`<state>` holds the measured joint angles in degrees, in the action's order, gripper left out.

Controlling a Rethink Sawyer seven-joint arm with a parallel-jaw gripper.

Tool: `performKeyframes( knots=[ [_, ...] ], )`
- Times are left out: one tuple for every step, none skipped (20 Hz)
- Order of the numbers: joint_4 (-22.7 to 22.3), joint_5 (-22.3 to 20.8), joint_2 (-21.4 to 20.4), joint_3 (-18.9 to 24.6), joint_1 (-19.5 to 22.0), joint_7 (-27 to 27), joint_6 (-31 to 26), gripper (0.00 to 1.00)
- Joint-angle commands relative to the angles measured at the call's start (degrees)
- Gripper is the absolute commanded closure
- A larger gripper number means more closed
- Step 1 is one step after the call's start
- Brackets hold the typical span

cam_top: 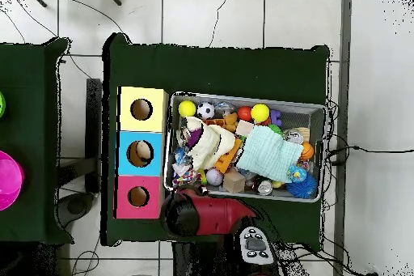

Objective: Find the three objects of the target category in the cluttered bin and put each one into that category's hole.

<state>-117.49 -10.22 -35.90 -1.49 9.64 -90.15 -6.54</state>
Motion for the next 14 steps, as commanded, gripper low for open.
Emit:
performKeyframes(
  knots=[
    [5.36, 0.95, 5.36, 3.08, 1.59, -8.74, 2.29, 0.0],
    [4.32, 1.46, 3.35, 3.11, 1.4, -9.04, 0.9, 0.0],
    [3.14, 1.9, 0.93, 3.21, 1.24, -9.13, -0.94, 0.0],
    [1.96, 2.34, -1.43, 3.35, 1.16, -9.24, -2.61, 0.0],
    [1.09, 2.73, -3.94, 3.8, 1.3, -8.93, -4.7, 0.0],
    [0.23, 3.35, -6.18, 4.27, 1.47, -8.78, -6.9, 0.0],
    [-0.3, 3.84, -8.19, 4.74, 1.65, -8.38, -9.1, 0.0],
    [-4.13, 3.32, -14.29, 6.04, 4.83, -5.88, -12.06, 0.0],
    [-4.6, 3.62, -15.86, 6.3, 5.08, -5.41, -13.32, 0.0],
    [-3.34, 3.94, -15.32, 6.37, 4.43, -5.34, -14.39, 0.0],
    [-3.68, 4.1, -15.68, 6.82, 4.68, -5.4, -14.67, 0.0],
    [-3.9, 4.18, -16.04, 7.05, 4.81, -5.49, -14.89, 0.0],
    [-4.18, 4.26, -16.32, 7.4, 5.11, -5.56, -15.04, 0.0],
    [-4.4, 4.38, -16.96, 7.59, 5.22, -5.5, -15.65, 0.0]
  ],
)
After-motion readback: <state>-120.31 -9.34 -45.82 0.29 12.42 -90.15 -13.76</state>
